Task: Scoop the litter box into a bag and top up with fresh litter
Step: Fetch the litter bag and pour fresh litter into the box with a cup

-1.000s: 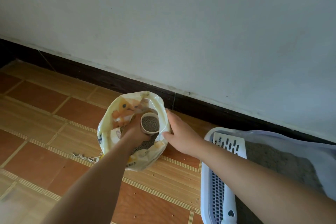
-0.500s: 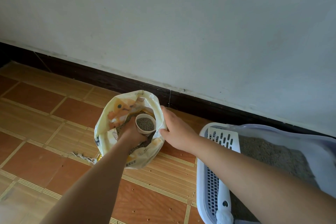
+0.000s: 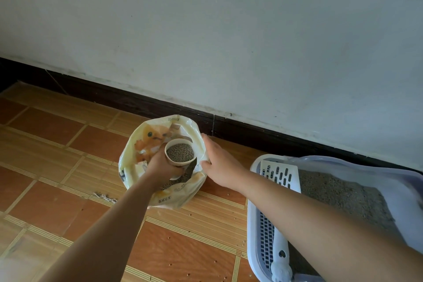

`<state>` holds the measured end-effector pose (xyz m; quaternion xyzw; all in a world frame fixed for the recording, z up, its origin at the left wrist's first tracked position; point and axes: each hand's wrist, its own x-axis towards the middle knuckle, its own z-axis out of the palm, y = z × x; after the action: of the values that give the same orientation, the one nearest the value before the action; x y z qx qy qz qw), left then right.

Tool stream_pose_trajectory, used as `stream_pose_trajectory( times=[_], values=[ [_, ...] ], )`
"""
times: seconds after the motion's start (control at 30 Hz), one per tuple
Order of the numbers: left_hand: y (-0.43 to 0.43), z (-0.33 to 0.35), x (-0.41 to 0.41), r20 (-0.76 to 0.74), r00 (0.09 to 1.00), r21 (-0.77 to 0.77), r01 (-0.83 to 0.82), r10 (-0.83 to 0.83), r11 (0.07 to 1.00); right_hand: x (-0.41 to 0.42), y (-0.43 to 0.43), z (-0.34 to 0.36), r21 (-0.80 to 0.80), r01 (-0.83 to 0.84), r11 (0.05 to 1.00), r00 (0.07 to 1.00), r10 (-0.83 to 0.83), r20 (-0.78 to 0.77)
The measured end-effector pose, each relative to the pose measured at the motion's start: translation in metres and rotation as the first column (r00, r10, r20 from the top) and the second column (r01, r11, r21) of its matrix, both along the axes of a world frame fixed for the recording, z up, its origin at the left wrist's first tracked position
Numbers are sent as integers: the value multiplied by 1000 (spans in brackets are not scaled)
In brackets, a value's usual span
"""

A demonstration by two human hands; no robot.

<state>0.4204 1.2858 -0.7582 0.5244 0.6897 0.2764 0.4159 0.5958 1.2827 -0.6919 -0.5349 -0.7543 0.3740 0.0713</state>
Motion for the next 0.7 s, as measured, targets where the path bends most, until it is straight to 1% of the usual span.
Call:
stream_pose_trajectory(
  times=[0.1,0.37,0.43,0.57,0.7],
  values=[
    [-3,11,-7,50,998,-10,-36,37,999,2,-2,4,-3,-4,1000,1000,4,0],
    [-15,47,-21,181,982,30,-68,61,997,-1,-4,2,26,20,999,1000,-20,-1],
    [-17,57,-20,198,979,67,-61,46,996,-1,-5,6,32,25,999,1000,-25,-6],
    [-17,69,-10,225,974,78,-52,33,996,3,-4,12,76,55,996,998,-53,-22],
    [-18,86,11,220,975,137,-12,-18,990,25,1,20,122,120,985,992,-124,24]
  ],
)
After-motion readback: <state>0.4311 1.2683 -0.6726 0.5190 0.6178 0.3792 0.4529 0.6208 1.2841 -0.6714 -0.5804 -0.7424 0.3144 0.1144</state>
